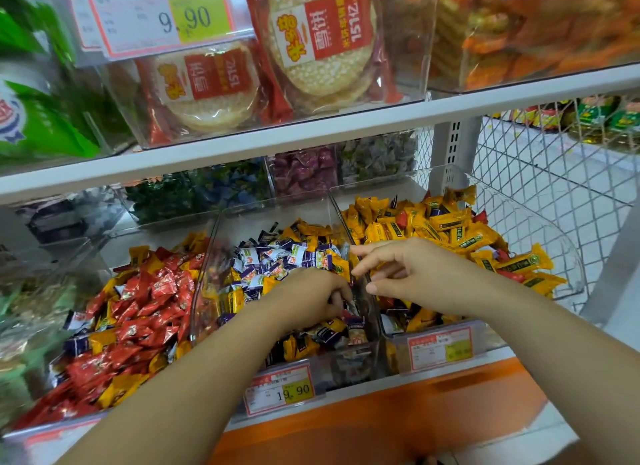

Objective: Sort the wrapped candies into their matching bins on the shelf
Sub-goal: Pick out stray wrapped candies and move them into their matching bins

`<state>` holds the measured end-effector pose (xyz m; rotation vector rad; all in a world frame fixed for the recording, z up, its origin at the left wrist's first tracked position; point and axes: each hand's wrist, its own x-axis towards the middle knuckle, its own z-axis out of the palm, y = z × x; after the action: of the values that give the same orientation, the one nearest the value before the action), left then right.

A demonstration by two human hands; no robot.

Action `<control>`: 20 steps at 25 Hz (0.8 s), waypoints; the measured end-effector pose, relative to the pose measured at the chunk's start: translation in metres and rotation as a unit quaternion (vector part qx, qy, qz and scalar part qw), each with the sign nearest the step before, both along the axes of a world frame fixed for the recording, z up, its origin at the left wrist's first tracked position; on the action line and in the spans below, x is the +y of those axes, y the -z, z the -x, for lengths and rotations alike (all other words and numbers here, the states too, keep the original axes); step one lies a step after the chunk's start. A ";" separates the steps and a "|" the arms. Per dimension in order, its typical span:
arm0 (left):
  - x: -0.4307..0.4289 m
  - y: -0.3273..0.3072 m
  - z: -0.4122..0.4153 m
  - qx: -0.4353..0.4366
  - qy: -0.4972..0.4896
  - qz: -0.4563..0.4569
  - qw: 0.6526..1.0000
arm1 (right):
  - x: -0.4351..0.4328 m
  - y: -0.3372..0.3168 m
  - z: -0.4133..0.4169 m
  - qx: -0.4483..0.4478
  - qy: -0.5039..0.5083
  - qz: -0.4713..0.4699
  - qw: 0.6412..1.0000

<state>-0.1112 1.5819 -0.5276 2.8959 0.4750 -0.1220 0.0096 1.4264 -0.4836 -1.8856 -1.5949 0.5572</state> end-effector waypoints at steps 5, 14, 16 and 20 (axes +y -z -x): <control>0.009 -0.016 0.013 -0.087 -0.067 0.067 0.992 | 0.000 0.001 0.000 -0.001 -0.002 -0.001 1.000; 0.014 -0.014 -0.019 -0.195 -0.094 0.071 0.974 | 0.000 0.000 -0.001 0.021 -0.005 -0.005 1.000; 0.016 -0.007 -0.019 -0.167 -0.079 0.076 0.980 | -0.001 0.000 -0.001 0.029 -0.005 -0.003 1.000; 0.016 -0.013 -0.011 -0.133 -0.046 0.076 0.987 | 0.000 0.001 -0.001 0.036 -0.004 -0.002 0.999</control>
<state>-0.1007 1.5977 -0.5144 2.6812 0.5228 0.2283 0.0111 1.4266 -0.4842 -1.8373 -1.5559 0.6184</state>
